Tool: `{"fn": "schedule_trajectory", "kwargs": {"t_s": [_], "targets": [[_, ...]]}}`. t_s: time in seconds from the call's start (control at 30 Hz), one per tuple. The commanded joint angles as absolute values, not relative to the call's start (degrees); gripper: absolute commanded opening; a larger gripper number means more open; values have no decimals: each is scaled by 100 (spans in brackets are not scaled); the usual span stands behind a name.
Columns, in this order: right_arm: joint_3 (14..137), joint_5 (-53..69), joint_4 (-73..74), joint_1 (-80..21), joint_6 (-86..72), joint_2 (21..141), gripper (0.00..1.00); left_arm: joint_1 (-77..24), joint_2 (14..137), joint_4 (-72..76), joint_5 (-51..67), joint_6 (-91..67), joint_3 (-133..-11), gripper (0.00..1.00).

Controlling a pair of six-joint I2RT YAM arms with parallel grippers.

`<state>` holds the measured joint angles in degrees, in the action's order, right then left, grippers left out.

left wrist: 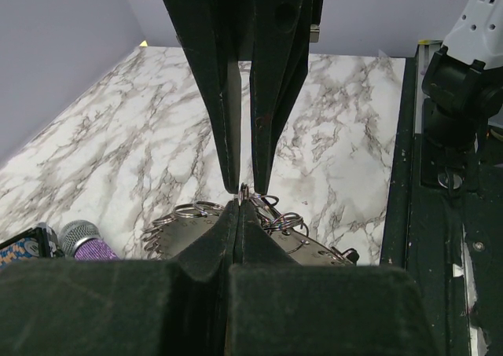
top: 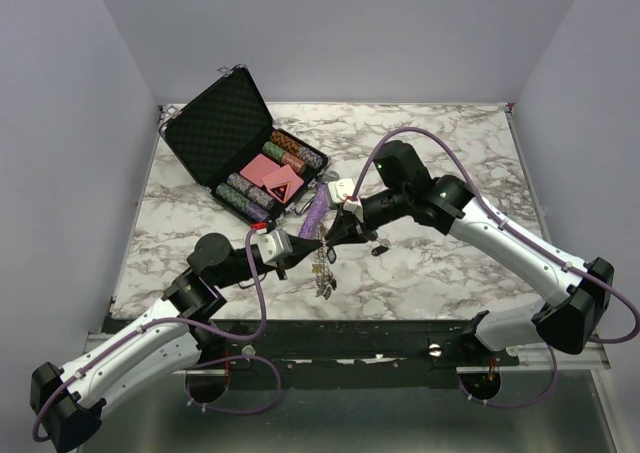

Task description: Put the keys on the keyring

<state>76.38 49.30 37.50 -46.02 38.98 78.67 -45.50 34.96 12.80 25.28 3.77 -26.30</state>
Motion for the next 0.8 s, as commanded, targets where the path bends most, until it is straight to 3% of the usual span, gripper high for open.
{"fn": "schedule_trajectory", "kwargs": {"t_s": [0.0,0.47,0.5,0.57,0.77], "targets": [[7585,5159,3612,-4579,3779,7919,23,-4518,3401,1687,2487,308,-2628,0],[7471,5159,3349,-4588,3577,7998,17,-4500,3349,1793,2470,264,-2584,0],[7479,5177,3331,-4588,3551,7998,16,-4491,3357,1793,2478,264,-2584,0],[7514,5194,3287,-4588,3498,8024,2,-4500,3358,1793,2487,255,-2593,0],[7699,5089,3576,-4588,3708,8025,0,-4491,3419,1697,2461,246,-2619,0]]}}
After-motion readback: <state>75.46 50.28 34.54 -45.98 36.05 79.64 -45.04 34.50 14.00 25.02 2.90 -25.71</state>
